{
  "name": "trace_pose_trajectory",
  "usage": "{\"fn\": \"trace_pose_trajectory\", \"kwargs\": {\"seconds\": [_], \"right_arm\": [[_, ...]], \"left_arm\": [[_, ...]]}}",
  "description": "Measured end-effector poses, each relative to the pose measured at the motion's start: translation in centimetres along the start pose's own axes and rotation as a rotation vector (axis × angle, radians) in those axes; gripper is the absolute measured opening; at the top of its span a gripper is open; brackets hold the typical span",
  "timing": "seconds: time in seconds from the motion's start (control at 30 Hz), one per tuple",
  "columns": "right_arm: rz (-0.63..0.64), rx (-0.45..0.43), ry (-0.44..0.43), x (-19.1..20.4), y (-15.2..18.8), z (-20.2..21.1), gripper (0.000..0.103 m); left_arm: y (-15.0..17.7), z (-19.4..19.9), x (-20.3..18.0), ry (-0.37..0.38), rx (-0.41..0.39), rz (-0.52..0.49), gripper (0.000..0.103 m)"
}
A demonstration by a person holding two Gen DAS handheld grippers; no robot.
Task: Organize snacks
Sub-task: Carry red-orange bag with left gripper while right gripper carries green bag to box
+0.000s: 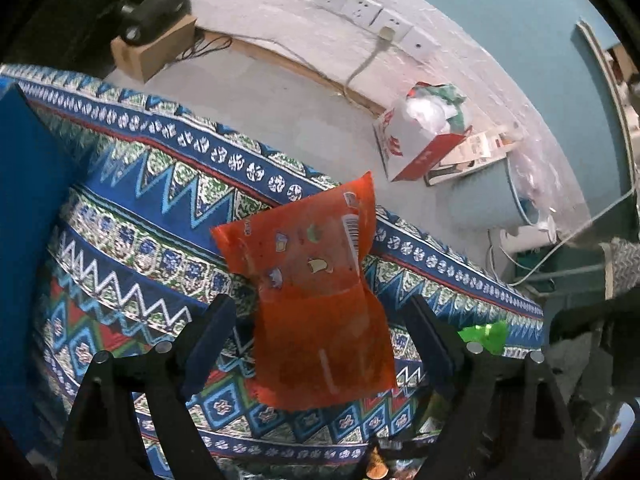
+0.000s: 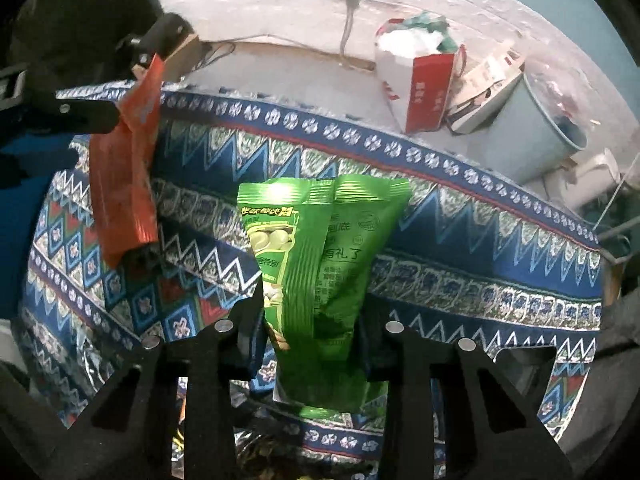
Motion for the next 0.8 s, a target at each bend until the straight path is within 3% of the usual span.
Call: {"fn": "trace_pose_trajectory", "kwargs": {"seconds": [0.23,0.37,0.43,0.47,0.5,0.6,0.8], "right_arm": [[-0.036,-0.033,-0.018,-0.5,-0.2,0.7,0.032],[-0.043,-0.048,-0.028,-0.2,-0.4,1.3,0.032],[-0.045,-0.051,-0.030,-0.1,-0.6,1.3,0.032],[-0.044,-0.051,-0.028,0.1,-0.5,1.3,0.032],[-0.044,-0.052,-0.025,0.2,-0.5,1.3,0.032],[-0.050,-0.055,-0.022,0.3,-0.3,1.5,0.032],[-0.067,-0.079,-0.003,0.9,-0.1,2.5,0.030]], "left_arm": [[-0.1,-2.1,0.2,-0.023,0.041,0.015,0.088],[0.6,-4.0,0.2,-0.033,0.102,-0.035,0.090],[1.2,-3.9,-0.2,-0.044,0.084,-0.093,0.089],[1.4,-3.8,-0.4,-0.052,0.076,-0.122,0.085],[1.7,-3.9,-0.7,-0.057,0.076,-0.159,0.071],[2.3,-3.9,-1.2,-0.078,0.093,-0.223,0.050],[3.0,-2.5,-1.8,-0.101,0.057,-0.333,0.035]]}}
Point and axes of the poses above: each gripper's, at about its wrist camera, not at the fingertips, and z roughly against the way its jaws point, x to its left, y to its underside, the point moved 1 cm from there along -z, roughly the way its jaws point, and after that the axes turned 8 degrees about z, right-handed, at the moved point
